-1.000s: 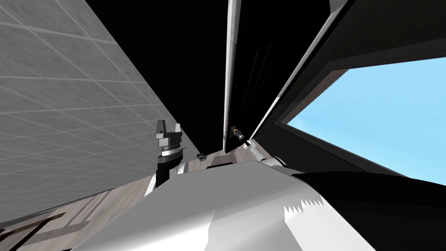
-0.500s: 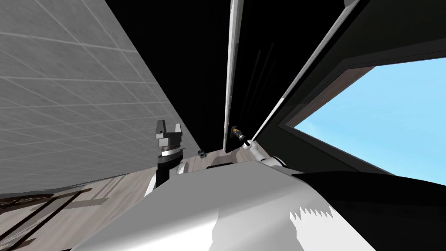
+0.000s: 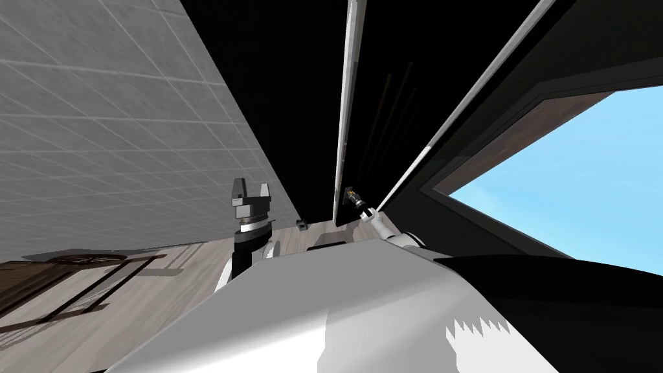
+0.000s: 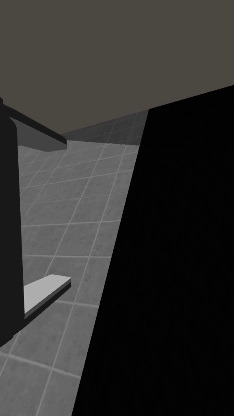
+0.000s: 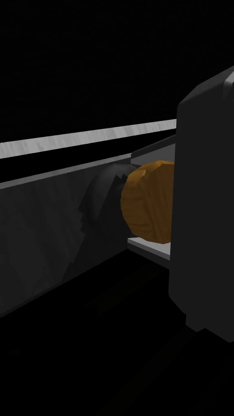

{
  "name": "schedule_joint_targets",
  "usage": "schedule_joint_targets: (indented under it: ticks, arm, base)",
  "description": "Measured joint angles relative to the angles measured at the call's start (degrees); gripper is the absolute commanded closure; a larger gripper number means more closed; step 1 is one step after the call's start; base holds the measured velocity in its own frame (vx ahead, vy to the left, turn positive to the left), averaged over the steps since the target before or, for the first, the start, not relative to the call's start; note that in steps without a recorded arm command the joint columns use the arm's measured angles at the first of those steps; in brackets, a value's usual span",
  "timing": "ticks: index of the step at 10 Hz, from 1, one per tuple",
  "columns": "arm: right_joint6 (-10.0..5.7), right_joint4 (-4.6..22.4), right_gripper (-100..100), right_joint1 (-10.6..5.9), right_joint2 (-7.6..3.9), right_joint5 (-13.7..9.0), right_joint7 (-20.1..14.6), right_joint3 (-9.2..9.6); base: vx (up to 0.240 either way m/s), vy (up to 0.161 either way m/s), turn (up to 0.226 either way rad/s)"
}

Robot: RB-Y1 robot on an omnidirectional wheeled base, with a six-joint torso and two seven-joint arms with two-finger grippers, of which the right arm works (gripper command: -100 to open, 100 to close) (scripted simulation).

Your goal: Pull the door open

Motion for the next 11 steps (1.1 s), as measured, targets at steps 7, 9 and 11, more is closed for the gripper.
schedule_joint_targets:
  ticks: [7,9,11]
  arm:
    - [0.71,-0.01,100,0.17,0.40,-6.24,-10.07,-0.74]
    - [1.22,-0.44,100,0.35,0.42,-8.26,-13.15,-1.03]
    - [1.09,0.23,100,-0.03,0.51,-9.72,-15.88,-1.14]
  base:
    - [-0.059,-0.054,0.120]
    - [-0.066,-0.055,0.113]
    - [-0.042,-0.038,0.076]
